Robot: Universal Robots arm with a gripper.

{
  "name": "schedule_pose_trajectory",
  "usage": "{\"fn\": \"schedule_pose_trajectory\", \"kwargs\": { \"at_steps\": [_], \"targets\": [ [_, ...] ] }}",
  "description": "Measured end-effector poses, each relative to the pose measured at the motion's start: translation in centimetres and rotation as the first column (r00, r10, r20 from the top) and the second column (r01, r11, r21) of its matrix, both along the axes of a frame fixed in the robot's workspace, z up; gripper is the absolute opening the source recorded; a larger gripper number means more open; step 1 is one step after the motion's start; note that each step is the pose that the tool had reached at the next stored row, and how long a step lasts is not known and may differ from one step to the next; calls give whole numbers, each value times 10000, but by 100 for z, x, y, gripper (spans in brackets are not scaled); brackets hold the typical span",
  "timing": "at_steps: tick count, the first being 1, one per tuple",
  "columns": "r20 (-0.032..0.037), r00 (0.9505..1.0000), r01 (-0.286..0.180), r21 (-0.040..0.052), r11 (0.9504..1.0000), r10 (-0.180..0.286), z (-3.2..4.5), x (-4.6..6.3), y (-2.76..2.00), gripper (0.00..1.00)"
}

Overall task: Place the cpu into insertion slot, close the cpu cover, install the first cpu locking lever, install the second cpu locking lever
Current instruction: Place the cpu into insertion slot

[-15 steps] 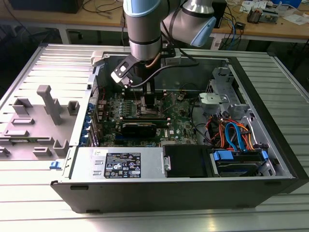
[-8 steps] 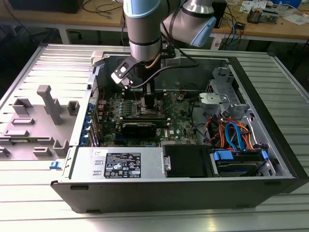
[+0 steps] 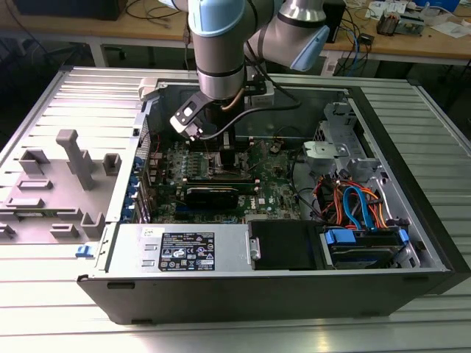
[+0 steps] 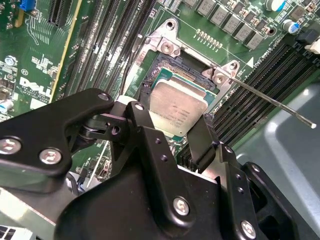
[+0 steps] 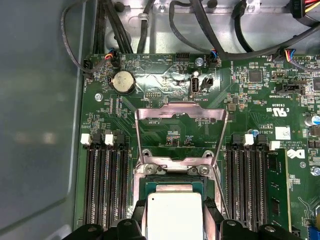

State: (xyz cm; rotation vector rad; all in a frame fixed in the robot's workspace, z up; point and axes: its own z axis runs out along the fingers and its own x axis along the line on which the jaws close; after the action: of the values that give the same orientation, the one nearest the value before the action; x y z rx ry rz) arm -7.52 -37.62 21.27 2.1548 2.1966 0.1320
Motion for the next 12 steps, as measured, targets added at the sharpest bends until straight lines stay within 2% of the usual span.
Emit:
{"fn": "schedule_pose_trajectory", "kwargs": {
  "at_steps": [12],
  "targets": [
    [0,10000,52,1,10000,-52,-18,12,0,54]
  ]
}}
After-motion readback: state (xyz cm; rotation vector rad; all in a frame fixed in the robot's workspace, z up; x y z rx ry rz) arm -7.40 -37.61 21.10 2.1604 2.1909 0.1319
